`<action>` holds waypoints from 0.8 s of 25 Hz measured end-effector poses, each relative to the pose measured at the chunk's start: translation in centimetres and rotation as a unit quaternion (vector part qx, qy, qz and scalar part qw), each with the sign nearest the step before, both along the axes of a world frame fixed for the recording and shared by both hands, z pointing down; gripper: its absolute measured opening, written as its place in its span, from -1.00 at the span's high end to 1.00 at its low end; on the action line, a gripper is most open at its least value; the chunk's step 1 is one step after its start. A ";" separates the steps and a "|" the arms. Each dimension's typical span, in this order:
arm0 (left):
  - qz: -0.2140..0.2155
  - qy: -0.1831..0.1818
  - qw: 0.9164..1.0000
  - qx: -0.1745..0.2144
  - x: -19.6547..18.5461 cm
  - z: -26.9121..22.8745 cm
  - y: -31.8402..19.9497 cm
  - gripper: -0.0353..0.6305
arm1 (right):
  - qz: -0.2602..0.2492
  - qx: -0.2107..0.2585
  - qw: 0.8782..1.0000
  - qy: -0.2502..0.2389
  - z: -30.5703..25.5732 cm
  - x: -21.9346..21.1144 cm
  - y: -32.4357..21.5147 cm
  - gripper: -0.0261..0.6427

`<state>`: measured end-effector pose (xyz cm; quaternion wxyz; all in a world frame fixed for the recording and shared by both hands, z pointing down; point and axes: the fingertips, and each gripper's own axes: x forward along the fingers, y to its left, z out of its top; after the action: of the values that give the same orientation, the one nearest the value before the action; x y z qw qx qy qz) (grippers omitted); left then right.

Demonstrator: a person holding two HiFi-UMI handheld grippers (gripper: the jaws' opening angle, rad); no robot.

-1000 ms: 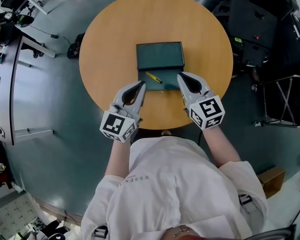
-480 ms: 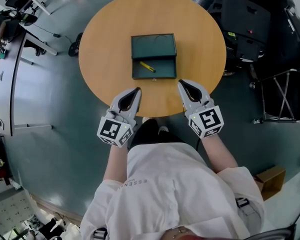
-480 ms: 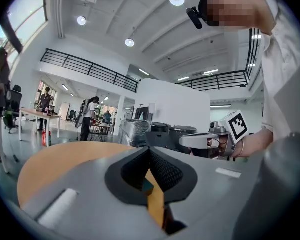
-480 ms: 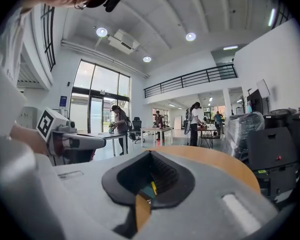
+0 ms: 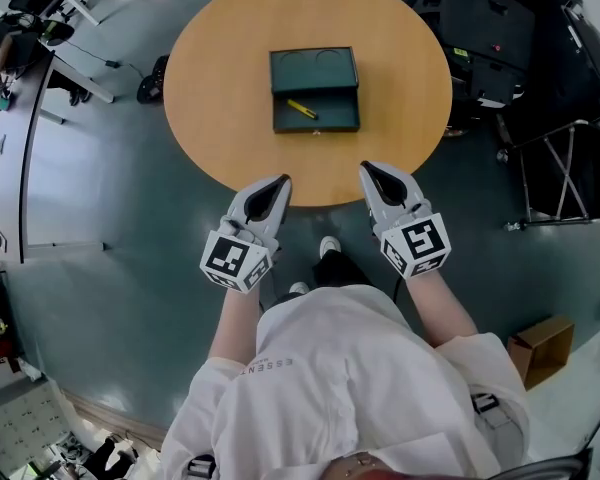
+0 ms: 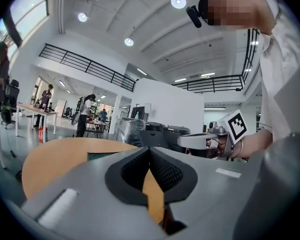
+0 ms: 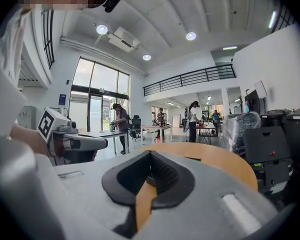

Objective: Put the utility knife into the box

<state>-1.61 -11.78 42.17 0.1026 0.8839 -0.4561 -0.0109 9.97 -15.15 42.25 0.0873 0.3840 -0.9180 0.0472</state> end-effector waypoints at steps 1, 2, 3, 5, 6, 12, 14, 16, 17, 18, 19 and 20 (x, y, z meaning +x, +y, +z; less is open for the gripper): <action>0.001 0.000 1.000 0.000 -0.4 0.1 1.1 0.87 | 0.003 -0.001 1.000 0.000 0.0 -0.2 0.9 0.94; 0.002 0.000 1.000 0.000 -0.8 0.2 2.2 0.87 | 0.005 -0.003 1.000 0.000 0.1 -0.5 2.0 0.94; 0.005 -0.001 1.000 0.000 -1.2 0.2 3.3 0.87 | 0.006 -0.004 1.000 -0.001 0.0 -0.8 3.1 0.94; 0.012 -0.005 1.000 0.001 -2.0 0.1 5.7 0.87 | 0.004 0.000 1.000 0.001 -0.4 -1.5 5.7 0.94; 0.015 -0.007 1.000 0.003 -2.3 0.1 7.0 0.87 | 0.003 0.002 1.000 0.002 -0.6 -1.8 7.1 0.94; 0.033 0.001 0.999 0.014 -3.7 0.3 13.4 0.87 | 0.025 -0.015 1.000 -0.004 0.3 -2.7 13.6 0.94; 0.037 0.005 0.999 0.022 -3.7 0.3 14.9 0.87 | 0.027 -0.021 0.999 -0.001 0.8 -2.7 15.4 0.94; 0.042 0.006 0.999 0.028 -3.5 0.1 15.9 0.87 | 0.030 -0.022 0.999 0.001 1.2 -2.7 16.6 0.94; 0.044 0.005 0.999 0.029 -3.3 -0.1 16.3 0.87 | 0.034 -0.023 0.999 0.001 1.3 -2.6 17.1 0.94; 0.045 0.004 0.999 0.030 -3.2 -0.2 16.6 0.87 | 0.039 -0.023 0.999 0.002 1.4 -2.4 17.6 0.94; 0.045 0.002 0.998 0.031 -3.1 -0.4 16.9 0.87 | 0.042 -0.023 0.999 0.003 1.5 -2.3 18.0 0.94; 0.044 0.000 0.999 0.032 -3.0 -0.6 17.0 0.87 | 0.044 -0.023 0.999 0.004 1.5 -2.1 18.3 0.94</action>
<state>-4.63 5.25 41.61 0.0742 0.9060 -0.4162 -0.0210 7.83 3.12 43.80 0.0976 0.4221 -0.8986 0.0702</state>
